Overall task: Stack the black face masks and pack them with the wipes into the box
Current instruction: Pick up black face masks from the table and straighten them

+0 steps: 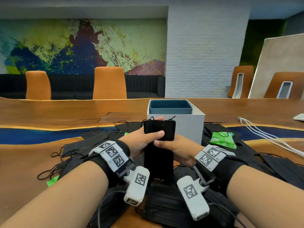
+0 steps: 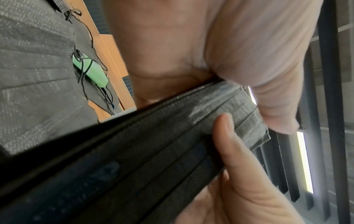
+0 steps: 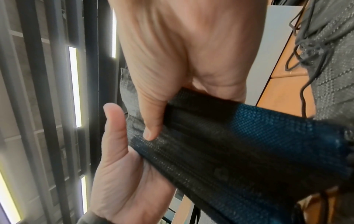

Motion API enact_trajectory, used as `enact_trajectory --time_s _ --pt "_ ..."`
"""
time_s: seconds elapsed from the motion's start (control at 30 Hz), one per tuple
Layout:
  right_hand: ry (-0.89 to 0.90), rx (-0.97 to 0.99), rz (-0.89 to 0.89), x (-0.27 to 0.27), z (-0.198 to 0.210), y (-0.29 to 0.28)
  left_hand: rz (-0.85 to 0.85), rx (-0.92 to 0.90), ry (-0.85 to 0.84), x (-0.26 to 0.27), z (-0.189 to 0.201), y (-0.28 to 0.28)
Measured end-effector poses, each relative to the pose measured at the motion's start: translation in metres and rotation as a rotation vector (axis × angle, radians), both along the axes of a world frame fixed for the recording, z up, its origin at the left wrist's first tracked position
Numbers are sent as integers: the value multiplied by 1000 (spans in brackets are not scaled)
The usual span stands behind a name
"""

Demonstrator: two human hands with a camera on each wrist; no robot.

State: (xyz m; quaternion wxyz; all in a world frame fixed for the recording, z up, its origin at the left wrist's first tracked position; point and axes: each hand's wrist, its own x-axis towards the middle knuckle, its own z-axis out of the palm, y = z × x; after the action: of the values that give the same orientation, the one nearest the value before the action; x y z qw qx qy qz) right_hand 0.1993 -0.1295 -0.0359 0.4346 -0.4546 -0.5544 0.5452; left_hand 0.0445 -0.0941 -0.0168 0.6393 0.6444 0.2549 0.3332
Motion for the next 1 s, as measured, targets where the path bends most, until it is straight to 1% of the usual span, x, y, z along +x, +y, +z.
enact_trajectory --time_s 0.1,0.23,0.37,0.43,0.5,0.57,0.63,0.73,0.83,0.9,1.0 --pt "-55 -31 -15 8 -1 3 31 -9 20 -6 1 3" --pt "-143 -81 -37 19 -6 6 67 -38 101 -16 1 8" --pt "-233 -116 -21 20 -11 4 48 -31 172 -18 -2 8" --pt "-306 -98 -26 17 -14 4 47 -32 196 -16 -5 6" --pt "-356 -63 -50 14 -14 3 64 -50 173 -13 -5 4" --pt "-332 -38 -89 13 -10 4 97 -78 116 -12 -1 5" --pt "-278 -13 -111 13 -4 5 137 -119 19 -10 7 6" --pt "-241 11 -111 16 7 3 187 -162 -199 -8 21 9" --pt "-196 13 -125 19 12 1 244 -151 -368 -8 36 14" --pt "-102 9 -168 20 13 0 284 -152 -449 -9 43 18" --pt "74 51 -209 19 16 -2 259 -165 -506 -8 52 17"
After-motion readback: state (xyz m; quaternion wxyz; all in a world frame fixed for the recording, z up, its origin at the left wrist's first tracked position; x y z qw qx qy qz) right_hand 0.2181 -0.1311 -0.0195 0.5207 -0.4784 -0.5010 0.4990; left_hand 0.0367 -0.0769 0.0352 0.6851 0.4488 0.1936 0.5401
